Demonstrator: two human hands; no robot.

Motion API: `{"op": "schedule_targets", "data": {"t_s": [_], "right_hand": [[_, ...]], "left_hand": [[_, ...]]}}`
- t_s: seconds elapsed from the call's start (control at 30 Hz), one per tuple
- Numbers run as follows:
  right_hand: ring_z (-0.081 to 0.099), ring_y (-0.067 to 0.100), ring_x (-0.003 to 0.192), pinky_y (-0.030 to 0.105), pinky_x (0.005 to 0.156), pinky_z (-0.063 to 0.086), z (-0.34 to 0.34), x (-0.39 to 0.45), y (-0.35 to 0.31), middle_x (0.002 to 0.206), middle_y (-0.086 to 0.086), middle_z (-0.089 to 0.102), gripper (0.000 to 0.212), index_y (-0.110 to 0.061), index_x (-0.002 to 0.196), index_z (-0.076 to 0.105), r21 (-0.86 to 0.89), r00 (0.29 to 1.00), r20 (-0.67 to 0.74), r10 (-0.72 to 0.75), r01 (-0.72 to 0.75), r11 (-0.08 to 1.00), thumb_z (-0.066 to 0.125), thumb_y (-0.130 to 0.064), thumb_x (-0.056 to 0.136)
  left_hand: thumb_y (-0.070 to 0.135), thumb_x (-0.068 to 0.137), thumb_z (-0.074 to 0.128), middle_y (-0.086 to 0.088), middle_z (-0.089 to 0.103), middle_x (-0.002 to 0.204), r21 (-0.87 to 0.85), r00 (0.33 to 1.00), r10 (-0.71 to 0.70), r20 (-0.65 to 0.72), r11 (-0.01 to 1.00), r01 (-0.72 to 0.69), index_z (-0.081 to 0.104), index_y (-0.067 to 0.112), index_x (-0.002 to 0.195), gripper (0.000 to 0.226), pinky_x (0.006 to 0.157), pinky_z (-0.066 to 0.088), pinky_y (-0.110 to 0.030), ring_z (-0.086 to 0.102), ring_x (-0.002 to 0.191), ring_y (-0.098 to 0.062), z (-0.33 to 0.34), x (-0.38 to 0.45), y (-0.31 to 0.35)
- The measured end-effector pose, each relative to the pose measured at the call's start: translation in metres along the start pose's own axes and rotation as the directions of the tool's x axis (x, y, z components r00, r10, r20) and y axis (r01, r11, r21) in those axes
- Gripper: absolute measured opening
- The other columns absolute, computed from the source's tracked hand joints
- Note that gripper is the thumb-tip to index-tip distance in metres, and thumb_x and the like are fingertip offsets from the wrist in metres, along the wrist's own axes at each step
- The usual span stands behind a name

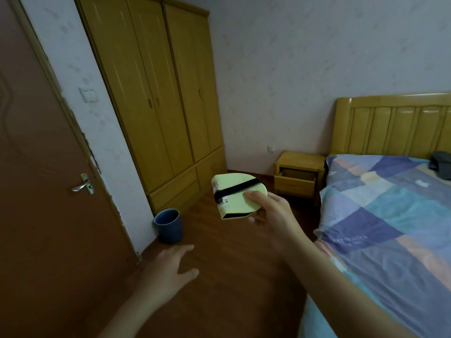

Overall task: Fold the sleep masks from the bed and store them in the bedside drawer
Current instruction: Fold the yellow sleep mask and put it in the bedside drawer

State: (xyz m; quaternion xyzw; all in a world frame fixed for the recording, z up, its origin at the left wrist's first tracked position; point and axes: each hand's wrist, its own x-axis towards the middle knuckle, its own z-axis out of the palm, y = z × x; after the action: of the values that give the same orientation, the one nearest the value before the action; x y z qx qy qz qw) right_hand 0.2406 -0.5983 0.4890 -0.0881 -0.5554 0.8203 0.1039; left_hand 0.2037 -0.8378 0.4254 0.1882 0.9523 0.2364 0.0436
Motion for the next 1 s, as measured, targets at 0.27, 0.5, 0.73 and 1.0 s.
{"op": "schedule_targets", "data": {"t_s": [0.27,0.5,0.73,1.0], "right_hand": [[0.055,0.024,0.078,0.02,0.05,0.047,0.037,0.171,-0.005,0.092,0.017,0.064,0.02,-0.007,0.1,0.068,0.014,0.999,-0.037,-0.008,0.009,1.0,0.068,-0.02,0.083],[0.058,0.021,0.076,0.021,0.052,0.047,0.05,0.299,-0.005,0.091,0.014,0.066,0.017,-0.009,0.097,0.068,-0.03,0.991,-0.128,-0.045,0.042,0.999,0.068,-0.019,0.084],[0.054,0.026,0.083,0.027,0.062,0.043,0.051,0.422,-0.005,0.092,0.016,0.064,0.016,-0.009,0.095,0.068,-0.058,0.956,-0.284,-0.071,0.056,0.997,0.068,-0.02,0.083],[0.071,0.02,0.087,0.031,0.075,0.056,-0.013,0.542,-0.027,0.094,0.009,0.073,0.013,-0.012,0.095,0.067,-0.093,0.868,-0.48,-0.129,0.096,0.991,0.067,-0.019,0.084]], "left_hand": [[0.05,0.087,0.055,0.01,0.043,0.141,0.26,0.977,0.199,-0.073,0.95,-0.174,0.037,0.035,0.139,0.057,0.098,0.039,-0.029,0.041,0.126,-0.009,-0.053,0.188,-0.013],[0.049,0.089,0.053,0.01,0.043,0.14,0.292,0.955,0.294,-0.047,0.918,-0.268,0.038,0.034,0.138,0.053,0.099,0.039,-0.033,0.037,0.129,-0.011,-0.081,0.36,-0.024],[0.047,0.087,0.056,0.008,0.043,0.141,0.248,0.903,0.43,0.006,0.874,-0.417,0.044,0.032,0.133,0.051,0.101,0.039,-0.039,0.037,0.13,-0.014,-0.068,0.53,-0.037],[0.051,0.087,0.052,0.01,0.047,0.139,0.255,0.81,0.57,0.139,0.77,-0.585,0.049,0.036,0.126,0.042,0.1,0.033,-0.037,0.04,0.128,-0.012,-0.031,0.71,0.021]]}}
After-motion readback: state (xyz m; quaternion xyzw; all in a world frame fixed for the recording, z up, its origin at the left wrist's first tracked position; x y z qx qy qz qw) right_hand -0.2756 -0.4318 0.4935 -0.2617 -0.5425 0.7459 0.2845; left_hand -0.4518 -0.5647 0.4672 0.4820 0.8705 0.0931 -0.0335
